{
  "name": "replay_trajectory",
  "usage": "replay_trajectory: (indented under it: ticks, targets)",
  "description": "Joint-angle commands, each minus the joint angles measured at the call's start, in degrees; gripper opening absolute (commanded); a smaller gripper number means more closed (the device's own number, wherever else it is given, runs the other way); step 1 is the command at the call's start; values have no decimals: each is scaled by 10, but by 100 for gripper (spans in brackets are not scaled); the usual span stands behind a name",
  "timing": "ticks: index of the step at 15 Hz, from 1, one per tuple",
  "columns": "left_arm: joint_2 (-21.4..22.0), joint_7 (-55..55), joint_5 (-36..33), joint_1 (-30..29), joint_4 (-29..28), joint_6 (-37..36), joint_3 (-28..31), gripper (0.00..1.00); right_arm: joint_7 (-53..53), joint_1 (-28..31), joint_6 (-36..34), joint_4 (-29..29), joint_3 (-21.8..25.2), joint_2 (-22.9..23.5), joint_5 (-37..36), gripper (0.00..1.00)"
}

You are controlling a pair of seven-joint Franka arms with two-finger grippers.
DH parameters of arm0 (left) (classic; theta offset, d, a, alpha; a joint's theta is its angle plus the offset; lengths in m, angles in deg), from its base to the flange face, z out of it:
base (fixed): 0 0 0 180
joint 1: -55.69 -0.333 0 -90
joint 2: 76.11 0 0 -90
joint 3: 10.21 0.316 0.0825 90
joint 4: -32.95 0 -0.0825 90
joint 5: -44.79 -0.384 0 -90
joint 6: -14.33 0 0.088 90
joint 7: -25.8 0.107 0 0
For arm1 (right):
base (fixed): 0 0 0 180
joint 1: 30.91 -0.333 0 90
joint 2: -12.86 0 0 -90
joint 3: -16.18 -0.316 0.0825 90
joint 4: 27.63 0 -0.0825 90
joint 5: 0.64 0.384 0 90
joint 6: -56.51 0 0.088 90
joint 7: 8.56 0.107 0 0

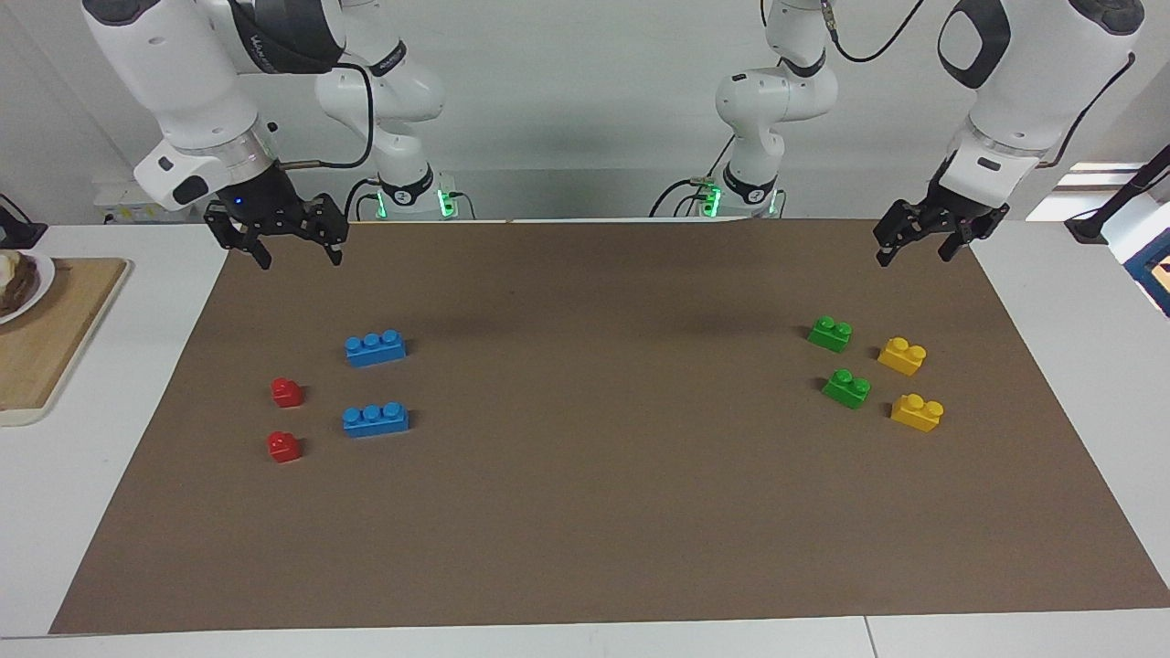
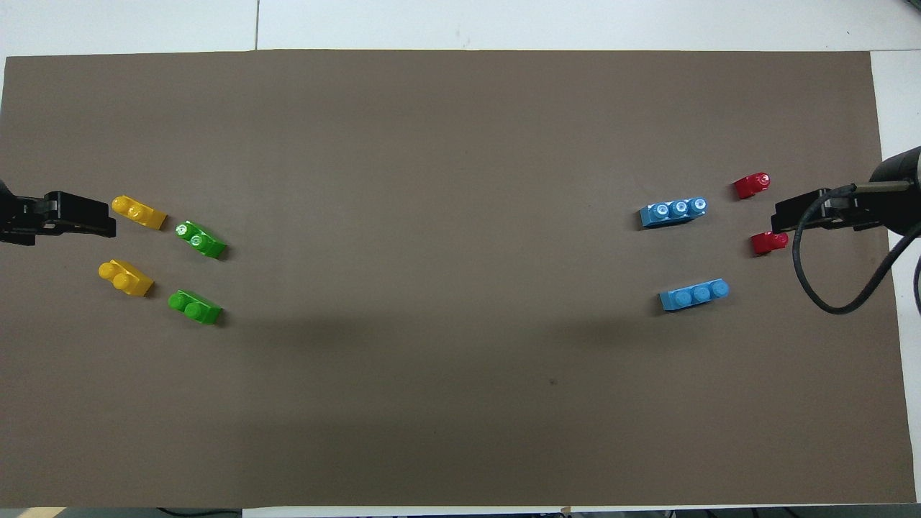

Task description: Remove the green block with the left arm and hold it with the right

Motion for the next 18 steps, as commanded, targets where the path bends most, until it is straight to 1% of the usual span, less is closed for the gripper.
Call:
replay_trajectory:
  ticks: [1,10,18]
  targets:
    - [7,5,-5,1,4,-6,-1,100,10,2,-1,7,-4,-8,-20,100]
    - [8,-1,-5,1,3,0,-3,100,11,2,-3,10,-4,-10,-23,100]
    - [8,0,-5,1,2,0,-3,100,12,3,-22,11,-4,-11,-22,100]
